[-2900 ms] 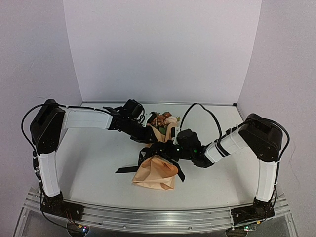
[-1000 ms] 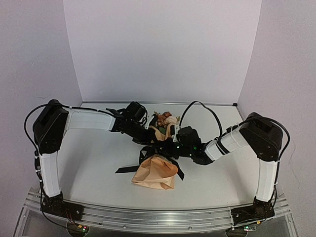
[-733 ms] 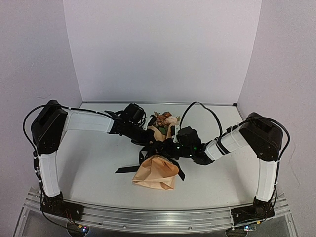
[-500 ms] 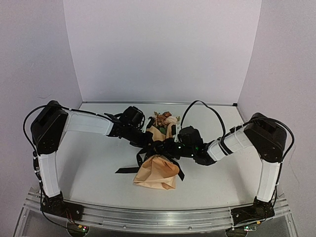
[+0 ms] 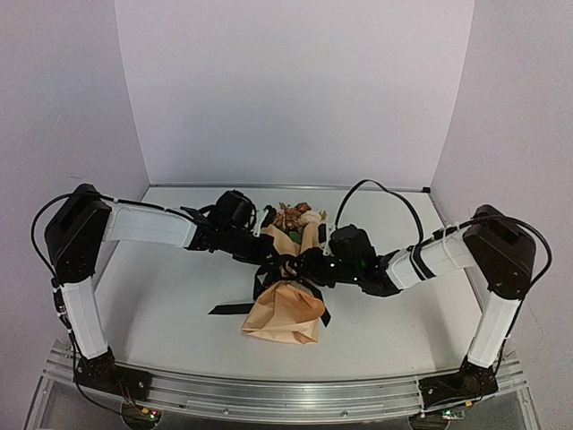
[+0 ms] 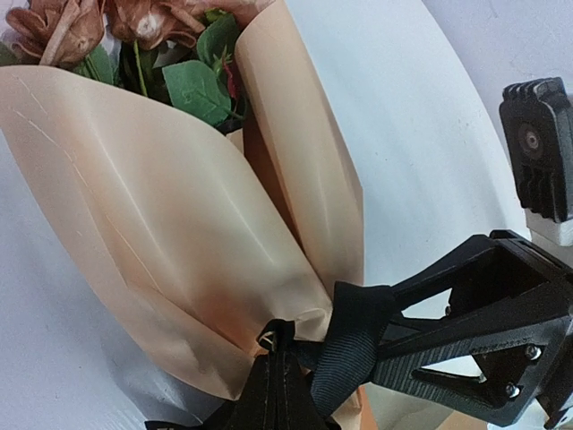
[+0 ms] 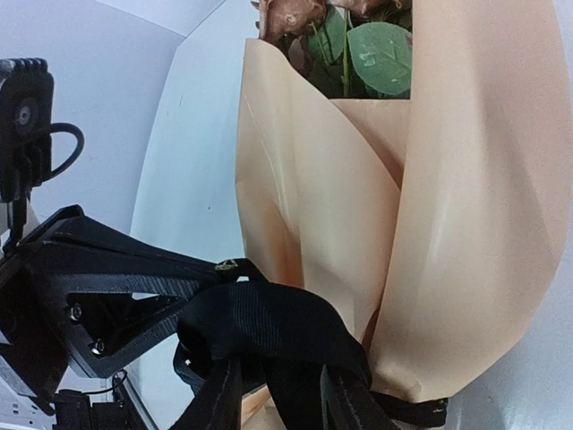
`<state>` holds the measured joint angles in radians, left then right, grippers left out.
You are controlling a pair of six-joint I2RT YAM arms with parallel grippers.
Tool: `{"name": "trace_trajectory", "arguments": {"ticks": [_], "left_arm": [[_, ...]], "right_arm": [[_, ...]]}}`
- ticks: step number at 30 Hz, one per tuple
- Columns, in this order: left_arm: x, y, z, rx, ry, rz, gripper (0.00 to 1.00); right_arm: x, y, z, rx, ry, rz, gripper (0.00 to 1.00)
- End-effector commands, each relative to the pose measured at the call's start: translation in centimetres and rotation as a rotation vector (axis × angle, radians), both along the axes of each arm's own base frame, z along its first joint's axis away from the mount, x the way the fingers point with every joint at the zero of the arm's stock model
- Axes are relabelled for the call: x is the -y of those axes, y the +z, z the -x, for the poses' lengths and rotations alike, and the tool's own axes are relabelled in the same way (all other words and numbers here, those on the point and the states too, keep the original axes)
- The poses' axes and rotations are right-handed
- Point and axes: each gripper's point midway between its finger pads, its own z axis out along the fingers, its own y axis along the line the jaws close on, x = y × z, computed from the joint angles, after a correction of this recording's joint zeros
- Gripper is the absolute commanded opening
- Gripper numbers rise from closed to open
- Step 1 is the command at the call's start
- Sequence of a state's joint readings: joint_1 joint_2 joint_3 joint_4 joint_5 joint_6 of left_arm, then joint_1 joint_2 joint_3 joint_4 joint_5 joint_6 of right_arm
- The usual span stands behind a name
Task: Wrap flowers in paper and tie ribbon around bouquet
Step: Cross the half-tied ribbon over the folded bouquet.
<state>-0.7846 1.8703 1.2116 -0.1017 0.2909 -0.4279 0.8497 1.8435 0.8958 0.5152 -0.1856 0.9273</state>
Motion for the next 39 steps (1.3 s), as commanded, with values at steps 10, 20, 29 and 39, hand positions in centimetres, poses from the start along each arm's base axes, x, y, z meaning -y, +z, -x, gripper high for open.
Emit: {"name": "trace_trajectory", "arguments": {"ticks": [10,20,29,39], "left_arm": [[0.3,3.9,-0.6,0.090,0.019,0.095,0.00],[0.2,4.8,-0.7,0.097,0.015,0.134,0.00],[-0.3,5.7,-0.9,0.118,0.039,0.148,0.00],[-0.2,5.0,-0.8,0.062,0.024,0.179,0.00]], "right_arm": [[0.2,4.3,2.3,0.094,0.065,0.141,0.35],[-0.8,5.4,2.4,0.167,0.097,0.268,0.35],[-1.8,6.5,2.7,0.178,0.159,0.304,0.35],[-4.0,5.6,3.4,0.205,0.247,0.407,0.35]]}}
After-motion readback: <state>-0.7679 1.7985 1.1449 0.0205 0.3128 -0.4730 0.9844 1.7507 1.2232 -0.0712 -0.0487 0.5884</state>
